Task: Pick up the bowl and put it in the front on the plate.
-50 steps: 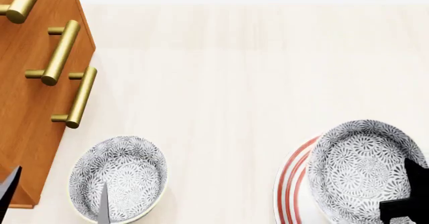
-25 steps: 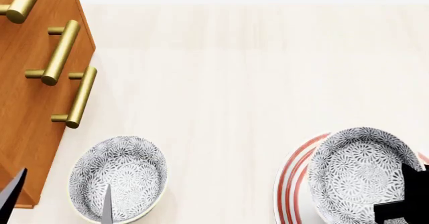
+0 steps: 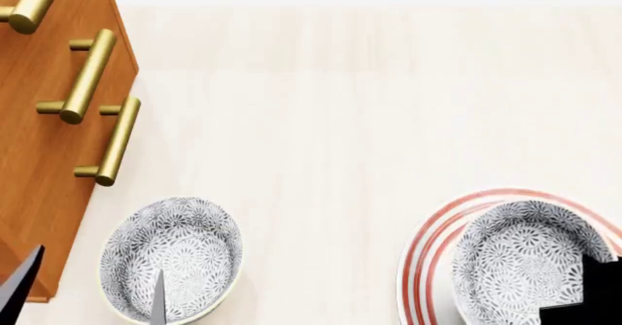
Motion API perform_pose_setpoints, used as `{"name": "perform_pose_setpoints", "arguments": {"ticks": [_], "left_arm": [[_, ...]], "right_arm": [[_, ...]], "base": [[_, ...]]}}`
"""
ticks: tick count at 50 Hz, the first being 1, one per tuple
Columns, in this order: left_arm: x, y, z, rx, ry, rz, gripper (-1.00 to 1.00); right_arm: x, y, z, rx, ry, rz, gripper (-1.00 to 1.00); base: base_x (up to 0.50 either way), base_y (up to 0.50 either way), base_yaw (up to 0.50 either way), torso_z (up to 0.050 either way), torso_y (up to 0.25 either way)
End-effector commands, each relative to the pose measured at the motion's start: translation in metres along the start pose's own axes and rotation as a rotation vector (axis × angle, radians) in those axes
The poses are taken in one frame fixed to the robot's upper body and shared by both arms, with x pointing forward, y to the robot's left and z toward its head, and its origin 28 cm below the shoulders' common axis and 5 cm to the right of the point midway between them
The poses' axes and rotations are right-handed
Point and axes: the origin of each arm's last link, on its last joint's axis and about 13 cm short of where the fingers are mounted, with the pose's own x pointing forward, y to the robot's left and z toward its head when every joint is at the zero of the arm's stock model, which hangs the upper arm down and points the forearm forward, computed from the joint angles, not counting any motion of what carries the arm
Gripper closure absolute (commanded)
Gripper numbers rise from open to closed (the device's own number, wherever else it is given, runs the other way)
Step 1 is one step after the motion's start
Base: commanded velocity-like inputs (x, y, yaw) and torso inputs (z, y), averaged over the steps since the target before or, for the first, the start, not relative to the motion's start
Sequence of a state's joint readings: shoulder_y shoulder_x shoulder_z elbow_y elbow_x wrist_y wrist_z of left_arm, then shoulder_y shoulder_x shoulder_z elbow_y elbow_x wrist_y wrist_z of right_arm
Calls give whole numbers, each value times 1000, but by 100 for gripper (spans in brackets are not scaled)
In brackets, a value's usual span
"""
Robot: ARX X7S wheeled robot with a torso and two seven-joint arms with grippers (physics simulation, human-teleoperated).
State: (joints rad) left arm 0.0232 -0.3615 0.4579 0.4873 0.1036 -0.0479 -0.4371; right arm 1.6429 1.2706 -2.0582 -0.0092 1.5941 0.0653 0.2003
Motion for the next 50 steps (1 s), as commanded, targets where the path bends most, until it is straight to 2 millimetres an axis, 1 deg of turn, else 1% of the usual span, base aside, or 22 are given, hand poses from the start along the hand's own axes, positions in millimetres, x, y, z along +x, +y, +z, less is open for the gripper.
{"name": "perform_pose_setpoints", "arguments": {"ticks": [1, 11, 17, 18, 25, 29, 43, 47, 50], "left_arm": [[2, 0, 2, 3, -21, 3, -100], [2, 0, 1, 3, -18, -4, -100], [1, 0, 2, 0, -16, -10, -100], [1, -1, 1, -1, -15, -12, -100], [1, -1, 1, -3, -13, -17, -100], [1, -1, 1, -6, -10, -21, -100], [1, -1, 2, -10, -7, -24, -100], [1, -1, 2, -10, -9, -22, -100], [1, -1, 2, -13, -6, -22, -100]], "right_arm": [[16, 2, 4, -11, -11, 26, 100], [28, -5, 2, 30, 20, -11, 100], [24, -9, 6, 34, 18, -26, 100], [24, -10, 6, 32, 16, -32, -100], [22, -13, 12, 27, 9, -51, -100], [19, -15, 20, 26, -3, -66, -100], [13, -23, 36, 18, -41, -108, -100], [3, -27, 43, 28, -63, -138, -100], [-2, -33, 43, 41, -79, -160, -100]], "base": [[0, 0, 0, 0, 0], [0, 0, 1, 0, 0], [2, 0, 2, 0, 0], [0, 0, 0, 0, 0], [0, 0, 0, 0, 0], [0, 0, 0, 0, 0], [0, 0, 0, 0, 0], [0, 0, 0, 0, 0], [0, 0, 0, 0, 0]]}}
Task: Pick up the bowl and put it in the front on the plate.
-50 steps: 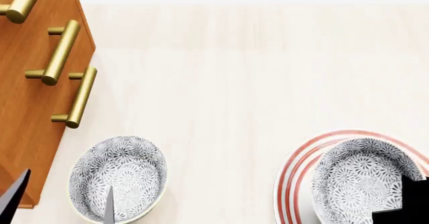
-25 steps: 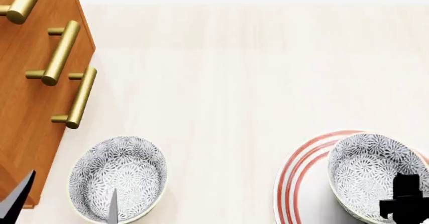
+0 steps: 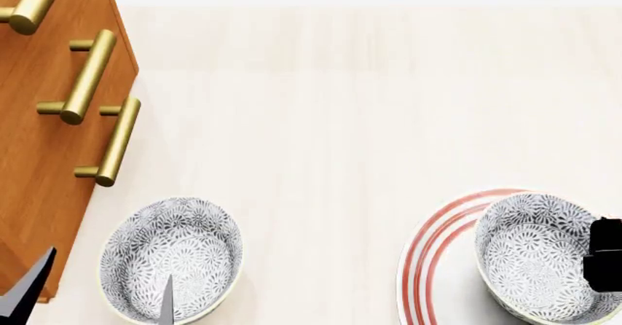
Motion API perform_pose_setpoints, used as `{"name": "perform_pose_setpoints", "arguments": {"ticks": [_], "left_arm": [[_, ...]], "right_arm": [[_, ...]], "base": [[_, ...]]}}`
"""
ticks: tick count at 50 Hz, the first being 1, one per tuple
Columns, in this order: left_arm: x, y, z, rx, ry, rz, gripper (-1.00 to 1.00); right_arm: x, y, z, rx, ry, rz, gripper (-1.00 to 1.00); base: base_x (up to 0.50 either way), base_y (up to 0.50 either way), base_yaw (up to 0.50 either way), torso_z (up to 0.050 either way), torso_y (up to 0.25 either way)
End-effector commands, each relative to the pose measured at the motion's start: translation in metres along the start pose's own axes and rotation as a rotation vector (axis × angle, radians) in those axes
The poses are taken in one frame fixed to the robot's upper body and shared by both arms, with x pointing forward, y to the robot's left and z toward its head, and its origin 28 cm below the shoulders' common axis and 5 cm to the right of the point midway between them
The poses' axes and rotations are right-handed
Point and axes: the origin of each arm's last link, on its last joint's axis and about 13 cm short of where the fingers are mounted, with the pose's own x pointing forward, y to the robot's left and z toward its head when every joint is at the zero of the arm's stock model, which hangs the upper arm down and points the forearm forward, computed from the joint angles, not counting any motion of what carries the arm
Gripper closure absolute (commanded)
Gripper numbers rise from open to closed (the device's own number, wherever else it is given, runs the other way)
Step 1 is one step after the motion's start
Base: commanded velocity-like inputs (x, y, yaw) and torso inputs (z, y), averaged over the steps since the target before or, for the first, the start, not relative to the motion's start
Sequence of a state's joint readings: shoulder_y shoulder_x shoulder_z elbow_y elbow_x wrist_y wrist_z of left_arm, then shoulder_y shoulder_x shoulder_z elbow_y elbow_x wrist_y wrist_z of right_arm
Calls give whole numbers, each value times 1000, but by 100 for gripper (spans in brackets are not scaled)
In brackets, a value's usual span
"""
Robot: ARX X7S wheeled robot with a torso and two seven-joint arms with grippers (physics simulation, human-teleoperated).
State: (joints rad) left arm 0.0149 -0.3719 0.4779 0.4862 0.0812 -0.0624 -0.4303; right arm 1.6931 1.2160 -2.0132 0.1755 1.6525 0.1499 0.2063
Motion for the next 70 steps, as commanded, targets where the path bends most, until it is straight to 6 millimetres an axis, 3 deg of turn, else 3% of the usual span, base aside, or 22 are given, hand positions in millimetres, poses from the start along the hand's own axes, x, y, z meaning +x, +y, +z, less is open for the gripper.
{"name": "perform_pose_setpoints", "arguments": {"ticks": [1, 7, 13, 22, 26, 30, 33, 36, 39, 40, 51, 60, 70], "left_arm": [[2, 1, 2, -12, -18, 8, -100], [2, 2, 3, -13, -18, 11, -100], [3, 3, 3, -11, -22, 18, -100], [5, 6, 2, -7, -20, 36, -100], [6, 9, 3, 0, -23, 50, -100], [7, 11, 3, 6, -25, 66, -100], [8, 13, 4, 10, -29, 79, -100], [8, 15, 5, 17, -40, 98, -100], [9, 18, 8, 23, -56, 123, -100], [9, 18, 8, 23, -59, 127, -100], [8, 24, 11, 47, -77, 161, -100], [10, 31, 13, 64, -92, 205, -100], [4, 43, 16, 67, -143, 320, -100]], "right_arm": [[-14, -10, 21, 11, -85, -30, -100], [-36, -15, 34, 52, -188, -39, -100], [-62, -4, 48, 84, -333, 49, -100], [-62, 9, 41, 249, -627, 21, -100], [-62, 22, 20, 314, -866, 15, -100], [-66, 24, 12, 447, -964, 42, -100], [-62, 32, 4, 417, -995, 42, -100], [-60, 45, -10, 427, -1026, 71, -100], [-63, 45, -33, 441, -1054, -25, -100], [-68, 39, -17, 438, -1160, -49, -100], [-69, 65, -55, 299, -1240, -77, -100], [-82, 68, -53, 235, -1355, -134, -100], [-68, 96, -73, 202, -1410, -162, -100]], "base": [[0, 0, 0, 0, 0], [0, 0, 0, 0, 0], [0, 0, 0, 0, 0], [0, 0, 0, 0, 0], [0, 0, 0, 0, 0], [0, 0, 0, 0, 0], [0, 0, 0, 0, 0], [0, 0, 0, 0, 0], [0, 0, 0, 0, 0], [0, 0, 0, 0, 0], [0, 0, 0, 0, 0], [0, 0, 0, 0, 0], [0, 0, 0, 0, 0]]}}
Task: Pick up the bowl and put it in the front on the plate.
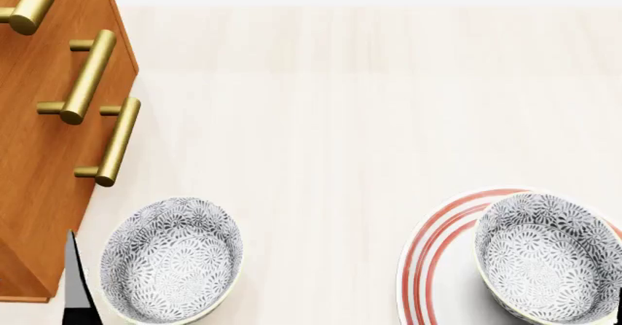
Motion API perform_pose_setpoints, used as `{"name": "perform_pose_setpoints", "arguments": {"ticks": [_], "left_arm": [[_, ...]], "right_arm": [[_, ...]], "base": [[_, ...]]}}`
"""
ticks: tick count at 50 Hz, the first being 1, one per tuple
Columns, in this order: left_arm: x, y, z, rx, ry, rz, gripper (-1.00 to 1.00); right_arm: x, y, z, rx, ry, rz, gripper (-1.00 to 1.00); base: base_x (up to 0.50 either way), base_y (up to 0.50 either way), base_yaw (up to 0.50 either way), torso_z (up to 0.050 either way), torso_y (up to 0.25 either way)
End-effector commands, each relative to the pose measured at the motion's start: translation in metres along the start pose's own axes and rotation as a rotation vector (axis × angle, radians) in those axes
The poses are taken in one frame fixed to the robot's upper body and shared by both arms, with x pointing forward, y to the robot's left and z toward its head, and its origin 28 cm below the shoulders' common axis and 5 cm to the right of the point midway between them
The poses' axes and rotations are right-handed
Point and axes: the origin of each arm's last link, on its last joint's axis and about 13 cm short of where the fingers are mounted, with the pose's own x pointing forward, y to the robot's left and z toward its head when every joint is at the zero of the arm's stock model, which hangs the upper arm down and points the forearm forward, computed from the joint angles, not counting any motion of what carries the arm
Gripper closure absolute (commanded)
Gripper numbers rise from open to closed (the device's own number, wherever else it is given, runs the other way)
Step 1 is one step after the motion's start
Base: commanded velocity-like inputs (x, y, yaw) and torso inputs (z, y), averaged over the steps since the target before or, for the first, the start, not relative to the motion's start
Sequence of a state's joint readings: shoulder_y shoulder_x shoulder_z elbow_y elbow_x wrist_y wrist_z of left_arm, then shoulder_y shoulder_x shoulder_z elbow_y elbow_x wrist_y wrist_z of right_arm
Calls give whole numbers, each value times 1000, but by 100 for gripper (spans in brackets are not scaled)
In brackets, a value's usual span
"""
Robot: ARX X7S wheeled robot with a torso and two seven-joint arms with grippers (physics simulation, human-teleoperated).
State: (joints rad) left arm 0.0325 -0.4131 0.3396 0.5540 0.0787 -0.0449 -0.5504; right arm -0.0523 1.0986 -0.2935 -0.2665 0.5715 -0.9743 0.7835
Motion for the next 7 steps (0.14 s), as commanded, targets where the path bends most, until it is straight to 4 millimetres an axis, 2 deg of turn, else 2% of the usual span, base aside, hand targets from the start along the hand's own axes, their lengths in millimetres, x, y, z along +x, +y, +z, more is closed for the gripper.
{"name": "perform_pose_setpoints", "arguments": {"ticks": [1, 7], "left_arm": [[0, 12, 4, 11, -66, 100, -100], [-2, 17, 5, 18, -81, 138, -100]], "right_arm": [[-21, 15, -12, -59, -111, 0, -100], [-29, 26, -23, -39, -94, -16, -100]], "base": [[0, 0, 0, 0, 0], [0, 0, 0, 0, 0]]}}
